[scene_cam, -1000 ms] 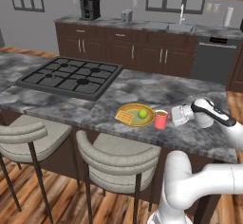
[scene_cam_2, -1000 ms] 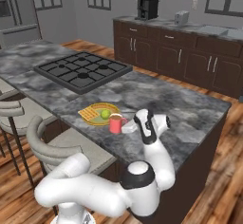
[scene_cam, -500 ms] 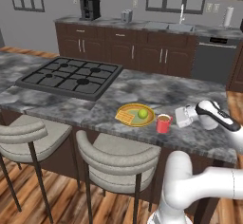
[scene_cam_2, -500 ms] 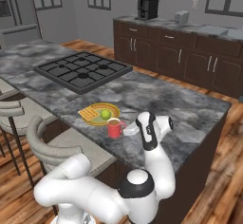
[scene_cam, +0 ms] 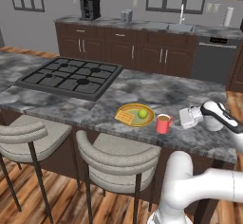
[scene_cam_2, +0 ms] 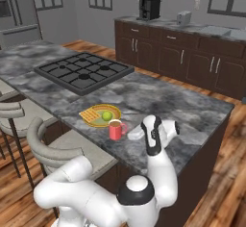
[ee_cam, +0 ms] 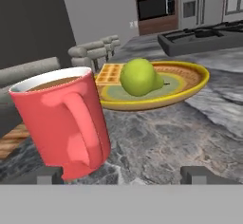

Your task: Pick up the brewed coffee from the coffee machine and place it next to the breakfast plate on the dining counter.

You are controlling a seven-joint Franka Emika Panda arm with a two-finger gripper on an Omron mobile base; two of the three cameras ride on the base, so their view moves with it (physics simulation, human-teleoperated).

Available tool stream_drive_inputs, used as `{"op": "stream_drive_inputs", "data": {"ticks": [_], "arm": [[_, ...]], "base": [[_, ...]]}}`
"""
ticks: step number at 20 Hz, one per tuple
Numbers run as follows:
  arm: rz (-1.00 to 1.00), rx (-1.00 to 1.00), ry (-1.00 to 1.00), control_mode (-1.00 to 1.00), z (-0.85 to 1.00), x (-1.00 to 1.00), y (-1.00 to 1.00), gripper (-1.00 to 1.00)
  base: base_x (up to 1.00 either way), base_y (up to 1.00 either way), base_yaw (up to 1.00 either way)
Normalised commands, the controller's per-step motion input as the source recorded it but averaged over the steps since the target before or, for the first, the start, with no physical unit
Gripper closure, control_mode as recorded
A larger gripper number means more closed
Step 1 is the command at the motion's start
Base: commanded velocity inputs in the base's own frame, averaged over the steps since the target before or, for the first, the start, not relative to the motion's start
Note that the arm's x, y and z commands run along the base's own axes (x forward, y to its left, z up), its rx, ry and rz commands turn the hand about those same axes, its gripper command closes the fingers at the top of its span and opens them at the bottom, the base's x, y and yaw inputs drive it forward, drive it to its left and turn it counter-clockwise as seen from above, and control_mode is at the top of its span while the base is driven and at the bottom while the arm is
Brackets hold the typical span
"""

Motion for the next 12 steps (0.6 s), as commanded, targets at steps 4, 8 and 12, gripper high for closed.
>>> {"op": "stream_drive_inputs", "data": {"ticks": [4, 8, 12], "arm": [[0.0, 0.0, -0.06, -1.0, 0.39, -0.68, -0.16, -1.0], [-0.06, -0.05, -0.01, -1.0, 0.89, -0.92, 0.06, -1.0], [-0.11, -0.12, -0.01, -1.0, 1.0, -0.96, 0.32, -1.0]], "base": [[0.0, 0.0, 0.0], [0.0, 0.0, 0.0], [0.0, 0.0, 0.0]]}}
